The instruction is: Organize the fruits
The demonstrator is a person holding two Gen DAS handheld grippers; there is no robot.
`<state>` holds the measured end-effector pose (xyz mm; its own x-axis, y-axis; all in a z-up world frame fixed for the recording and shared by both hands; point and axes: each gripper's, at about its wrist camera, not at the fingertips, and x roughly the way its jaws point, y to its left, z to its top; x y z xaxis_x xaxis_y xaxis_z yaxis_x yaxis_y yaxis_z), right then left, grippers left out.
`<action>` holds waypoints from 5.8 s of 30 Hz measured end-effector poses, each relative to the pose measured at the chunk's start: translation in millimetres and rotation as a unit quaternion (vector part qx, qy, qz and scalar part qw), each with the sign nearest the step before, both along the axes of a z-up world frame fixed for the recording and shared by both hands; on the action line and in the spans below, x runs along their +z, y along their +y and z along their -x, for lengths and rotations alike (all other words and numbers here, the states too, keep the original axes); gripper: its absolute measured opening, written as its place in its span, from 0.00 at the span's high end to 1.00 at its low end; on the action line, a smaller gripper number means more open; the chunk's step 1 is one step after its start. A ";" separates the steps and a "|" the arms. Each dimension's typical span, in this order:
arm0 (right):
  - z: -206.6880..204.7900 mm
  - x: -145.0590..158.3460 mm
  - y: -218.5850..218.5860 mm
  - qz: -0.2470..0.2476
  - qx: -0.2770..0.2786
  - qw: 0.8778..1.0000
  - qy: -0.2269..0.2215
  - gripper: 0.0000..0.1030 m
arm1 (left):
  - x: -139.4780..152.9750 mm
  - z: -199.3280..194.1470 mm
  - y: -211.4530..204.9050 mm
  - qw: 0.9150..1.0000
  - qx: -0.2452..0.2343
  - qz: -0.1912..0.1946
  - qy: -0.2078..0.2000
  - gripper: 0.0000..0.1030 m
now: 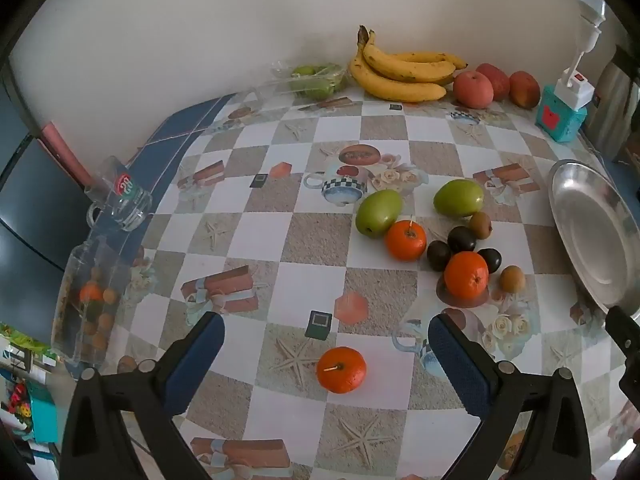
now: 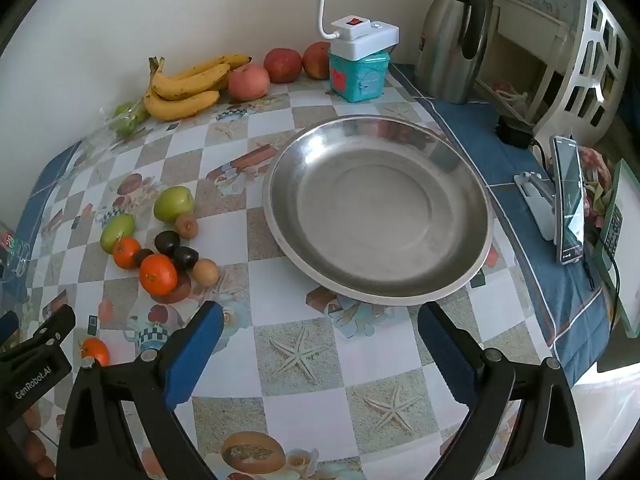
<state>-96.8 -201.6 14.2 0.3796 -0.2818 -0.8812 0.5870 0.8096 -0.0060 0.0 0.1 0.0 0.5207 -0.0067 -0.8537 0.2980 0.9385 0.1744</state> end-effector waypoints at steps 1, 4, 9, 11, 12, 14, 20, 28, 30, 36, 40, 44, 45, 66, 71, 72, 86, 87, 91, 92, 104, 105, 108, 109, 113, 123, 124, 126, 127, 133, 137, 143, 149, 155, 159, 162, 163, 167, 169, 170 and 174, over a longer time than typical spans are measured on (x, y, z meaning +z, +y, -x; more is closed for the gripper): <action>0.4 -0.7 0.4 0.000 0.000 1.000 -0.002 0.05 | -0.1 0.1 -0.1 1.000 0.000 0.000 0.001 0.00; 2.0 -2.4 1.5 -0.002 0.001 1.000 -0.005 0.05 | -0.1 0.2 -0.5 1.000 0.000 0.000 0.003 0.00; 4.2 -5.9 3.0 -0.005 0.001 1.000 -0.005 0.05 | -2.3 -0.9 0.9 1.000 -0.003 0.001 0.005 0.00; 4.1 -5.9 3.1 -0.004 0.001 1.000 -0.004 0.05 | -2.7 -1.5 1.2 1.000 -0.002 0.000 0.005 0.00; 4.1 -6.0 3.1 -0.004 0.001 1.000 -0.004 0.05 | -2.8 -1.1 0.7 1.000 -0.002 -0.001 0.004 0.00; 4.0 -6.1 3.0 -0.005 0.001 1.000 -0.004 0.05 | -3.2 -1.1 0.7 1.000 -0.002 -0.001 0.005 0.00; 3.7 -6.2 2.9 -0.005 0.001 1.000 -0.004 0.05 | -2.2 1.1 -0.2 1.000 -0.002 -0.002 0.005 0.00; 3.1 -6.3 2.6 -0.006 0.002 1.000 -0.003 0.05 | -2.3 0.8 -0.7 1.000 -0.002 -0.003 0.005 0.00; 2.6 -5.7 2.4 -0.006 0.002 1.000 -0.002 0.05 | -2.4 0.9 -0.8 1.000 -0.002 -0.003 0.006 0.00; 0.1 -2.5 0.9 -0.006 0.002 1.000 -0.002 0.05 | -2.3 0.6 -1.0 1.000 -0.002 -0.004 0.006 0.00; -1.5 -0.4 -0.1 -0.006 0.002 1.000 -0.002 0.05 | -2.3 0.6 -1.1 1.000 -0.001 -0.004 0.007 0.00; -4.0 -1.0 0.1 -0.006 0.003 1.000 -0.001 0.05 | -2.4 0.5 -1.4 1.000 -0.002 -0.005 0.007 0.00; -2.8 -0.8 0.1 -0.006 0.003 1.000 -0.002 0.05 | -2.3 0.4 -1.4 1.000 -0.002 -0.005 0.007 0.00; -2.0 0.0 -0.2 -0.007 0.003 1.000 -0.002 0.05 | -2.1 0.1 -1.6 1.000 -0.002 -0.005 0.008 0.00; -1.9 0.1 -0.2 -0.007 0.003 1.000 -0.001 0.05 | -2.2 0.0 -1.7 1.000 -0.002 -0.005 0.008 0.00; -1.9 0.1 -0.2 -0.007 0.003 1.000 -0.002 0.05 | -2.1 0.1 -1.6 1.000 -0.002 -0.005 0.008 0.00; -2.1 0.0 0.0 -0.008 0.003 1.000 -0.002 0.05 | -6.8 2.7 -2.2 1.000 -0.002 -0.005 0.008 0.00; -2.1 0.0 0.0 -0.008 0.003 1.000 -0.001 0.05 | -7.2 3.0 -2.3 1.000 -0.002 -0.005 0.008 0.00; -2.6 -0.2 0.4 -0.009 0.006 1.000 0.001 0.05 | -9.6 3.8 -1.9 1.000 -0.001 -0.002 0.011 0.00; -4.3 -0.9 1.5 -0.011 0.009 1.000 0.003 0.05 | -10.0 3.8 -1.1 1.000 -0.001 -0.001 0.012 0.00; -21.9 -6.8 13.3 -0.027 0.047 0.998 0.013 0.05 | -13.0 -12.4 25.3 0.996 0.033 0.068 0.054 0.00; -24.9 -7.6 14.7 -0.036 0.051 0.998 0.010 0.05 | -13.8 -14.4 29.8 0.995 0.038 0.077 0.059 0.00; -34.5 -9.3 20.6 -0.058 0.061 0.996 0.001 0.05 | -15.6 -20.2 41.3 0.992 0.047 0.098 0.069 0.00; -38.6 -9.8 23.3 -0.061 0.065 0.996 -0.001 0.05 | -16.2 -21.8 44.5 0.991 0.049 0.101 0.070 0.00; -51.2 -14.5 31.0 -0.075 0.077 0.994 -0.005 0.05 | -20.0 -27.3 56.9 0.991 0.048 0.109 0.069 0.00; -63.7 -26.3 26.7 -0.105 0.072 0.992 0.008 0.05 | -44.1 -28.6 48.3 0.991 -0.030 0.064 0.114 0.00; -63.9 -27.1 27.2 -0.104 0.073 0.992 0.011 0.05 | -46.7 -27.9 46.3 0.990 -0.035 0.065 0.120 0.00; -62.4 -28.4 26.2 -0.109 0.071 0.991 0.012 0.05 | -50.0 -26.2 42.2 0.989 -0.042 0.062 0.128 0.05; -62.0 -29.0 25.7 -0.109 0.069 0.992 0.012 0.05 | -51.0 -26.0 40.4 0.988 -0.045 0.062 0.131 0.12; -61.9 -30.7 24.8 -0.104 0.064 0.992 0.016 0.05 | -61.5 -24.1 33.4 0.982 -0.058 0.072 0.164 0.32; -62.7 -31.0 26.6 -0.101 0.067 0.992 0.019 0.05 | -65.7 -23.9 29.6 0.979 -0.062 0.076 0.178 0.43; -61.7 -30.8 25.7 -0.102 0.064 0.993 0.018 0.05 | -67.3 -24.3 26.8 0.977 -0.065 0.082 0.185 0.61; -60.4 -28.8 24.8 -0.103 0.062 0.993 0.014 0.05 | -58.8 -27.4 28.0 0.976 -0.059 0.100 0.184 0.62; -64.2 -28.9 18.8 -0.114 0.052 0.992 0.006 0.05 | -27.6 -42.2 13.2 0.978 -0.026 0.129 0.161 0.63; -72.1 -25.7 16.6 -0.121 0.049 0.991 -0.007 0.07 | -7.9 -54.2 -1.0 0.980 0.004 0.143 0.137 0.62; -78.6 -23.7 18.2 -0.121 0.056 0.991 -0.012 0.24 | 1.8 -62.0 -8.0 0.980 0.021 0.150 0.129 0.62; -80.5 -24.4 18.2 -0.122 0.057 0.991 -0.012 0.25 | 2.8 -63.0 -9.6 0.980 0.024 0.152 0.128 0.62; -87.5 -29.5 17.5 -0.131 0.065 0.989 -0.003 0.34 | 5.3 -70.1 -18.0 0.978 0.036 0.161 0.129 0.62; -91.0 -35.3 16.7 -0.136 0.066 0.988 0.008 0.37 | 4.4 -73.3 -23.4 0.978 0.040 0.161 0.129 0.63; -91.7 -38.4 16.1 -0.139 0.067 0.988 0.013 0.41 | 3.5 -75.3 -25.8 0.978 0.042 0.161 0.129 0.63; -92.1 -49.2 14.1 -0.153 0.065 0.986 0.031 0.49 | -2.1 -81.7 -34.1 0.977 0.045 0.166 0.130 0.63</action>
